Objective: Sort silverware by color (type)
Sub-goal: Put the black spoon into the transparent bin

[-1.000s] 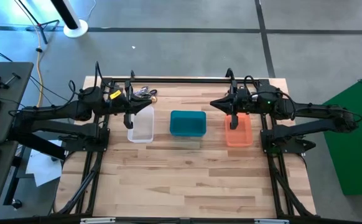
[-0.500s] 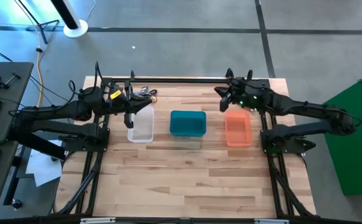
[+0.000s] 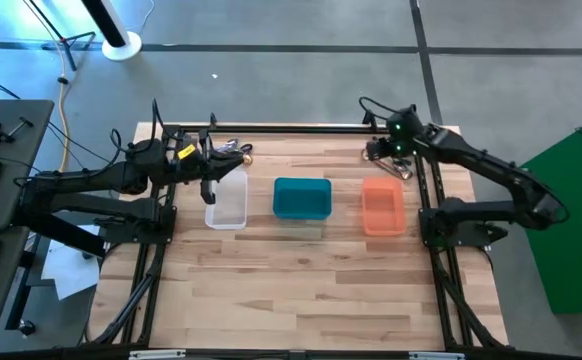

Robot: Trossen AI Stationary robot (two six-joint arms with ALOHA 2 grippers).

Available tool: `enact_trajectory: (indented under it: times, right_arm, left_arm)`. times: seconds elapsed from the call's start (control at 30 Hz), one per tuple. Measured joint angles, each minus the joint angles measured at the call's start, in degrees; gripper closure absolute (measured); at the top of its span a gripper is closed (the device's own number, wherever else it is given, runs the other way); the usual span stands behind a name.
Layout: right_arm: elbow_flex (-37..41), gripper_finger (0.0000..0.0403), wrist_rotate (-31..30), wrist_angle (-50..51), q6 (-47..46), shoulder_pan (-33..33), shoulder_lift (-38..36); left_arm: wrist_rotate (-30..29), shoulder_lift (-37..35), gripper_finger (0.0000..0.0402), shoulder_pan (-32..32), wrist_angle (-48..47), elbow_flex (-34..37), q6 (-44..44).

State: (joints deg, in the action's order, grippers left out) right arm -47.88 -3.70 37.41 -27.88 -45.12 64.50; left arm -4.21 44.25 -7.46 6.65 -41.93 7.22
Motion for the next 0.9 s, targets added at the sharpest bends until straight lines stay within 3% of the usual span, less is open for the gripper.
enact_trajectory:
  times: [0.27, 0.53, 0.73, 0.9]
  right_arm:
    - [0.00, 0.0276, 0.75, 4.59, -0.16, -6.41, 10.65]
    - [-0.01, 0.0276, 2.00, 4.14, 0.11, -6.71, 15.90]
    - [0.00, 0.0276, -1.91, 2.23, -5.22, -6.82, 19.57]
    - [-0.02, 0.0277, -3.15, -1.43, -4.35, -7.01, 22.42]
  left_arm:
    - [-0.08, 0.00, 0.0401, 0.00, 0.00, 0.00, 0.02]
    - [-1.61, 0.00, 0.0401, 0.00, 0.01, 0.00, -0.23]
    - [-1.61, 0.00, 0.0401, 0.00, 0.03, 0.00, -1.24]
    - [-3.28, 0.00, 0.0401, 0.02, 0.03, 0.00, -1.86]
